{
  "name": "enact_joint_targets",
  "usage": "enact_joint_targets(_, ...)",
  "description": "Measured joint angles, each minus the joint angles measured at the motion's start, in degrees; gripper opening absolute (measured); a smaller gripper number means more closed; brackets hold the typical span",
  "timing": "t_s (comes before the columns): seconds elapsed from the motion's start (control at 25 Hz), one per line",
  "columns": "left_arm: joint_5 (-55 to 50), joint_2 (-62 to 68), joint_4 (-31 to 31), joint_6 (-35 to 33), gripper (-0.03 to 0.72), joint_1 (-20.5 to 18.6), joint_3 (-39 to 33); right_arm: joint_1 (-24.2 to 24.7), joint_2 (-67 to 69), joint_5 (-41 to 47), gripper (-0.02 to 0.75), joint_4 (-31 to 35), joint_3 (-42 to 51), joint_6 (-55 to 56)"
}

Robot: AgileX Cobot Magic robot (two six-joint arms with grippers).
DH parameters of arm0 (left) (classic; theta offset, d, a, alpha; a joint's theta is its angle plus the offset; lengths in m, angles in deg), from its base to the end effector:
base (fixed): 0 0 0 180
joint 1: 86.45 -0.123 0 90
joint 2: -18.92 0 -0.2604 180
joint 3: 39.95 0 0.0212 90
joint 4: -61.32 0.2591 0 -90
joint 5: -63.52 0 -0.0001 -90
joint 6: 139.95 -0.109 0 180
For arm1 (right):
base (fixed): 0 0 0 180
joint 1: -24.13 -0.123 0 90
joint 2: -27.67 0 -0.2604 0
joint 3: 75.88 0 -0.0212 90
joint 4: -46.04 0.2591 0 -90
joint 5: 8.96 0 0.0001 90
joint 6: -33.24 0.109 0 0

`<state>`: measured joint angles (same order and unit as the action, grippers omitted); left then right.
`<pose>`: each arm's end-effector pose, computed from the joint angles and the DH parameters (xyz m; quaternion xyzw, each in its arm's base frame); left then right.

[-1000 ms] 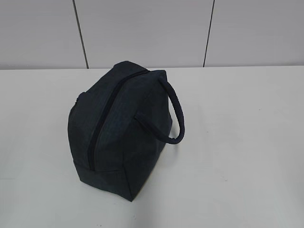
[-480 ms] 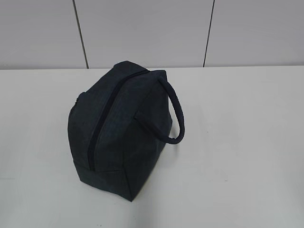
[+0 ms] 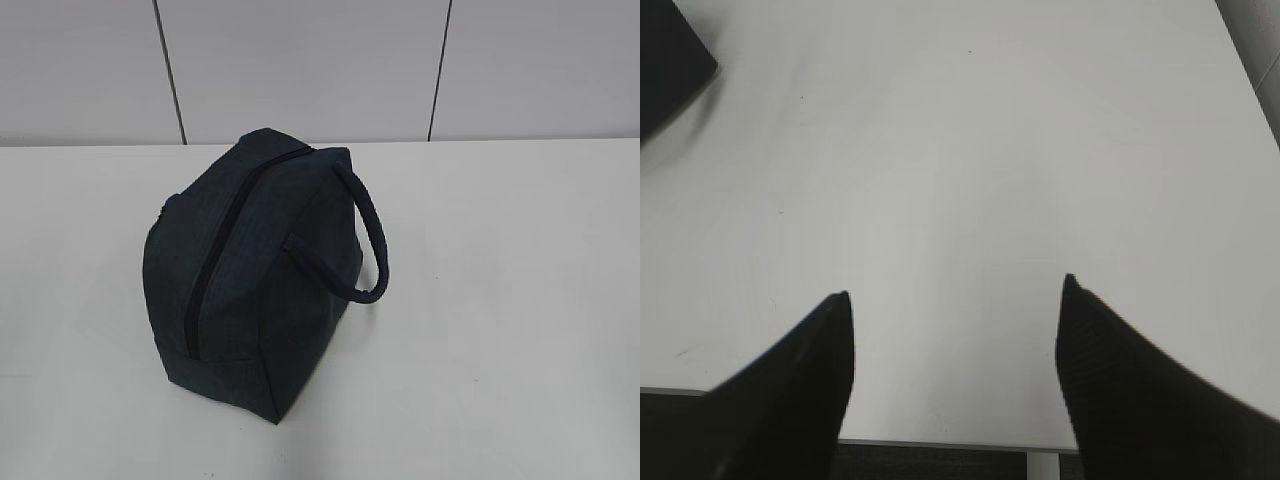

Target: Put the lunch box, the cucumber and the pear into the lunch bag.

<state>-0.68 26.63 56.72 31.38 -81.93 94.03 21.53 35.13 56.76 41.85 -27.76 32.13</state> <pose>0.0337 -0.0106 0.2774 0.1020 0.8501 -0.0213 0.5163 0.0368 -0.0056 0.2643 -0.0250 0.8707 -0.0300 0.4902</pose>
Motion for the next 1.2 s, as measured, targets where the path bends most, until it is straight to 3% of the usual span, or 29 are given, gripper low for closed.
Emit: enact_joint_targets(1.2,0.00,0.00,0.00,0.00,0.276,0.00,0.00,0.00,0.00,0.00,0.497,0.00,0.00,0.02)
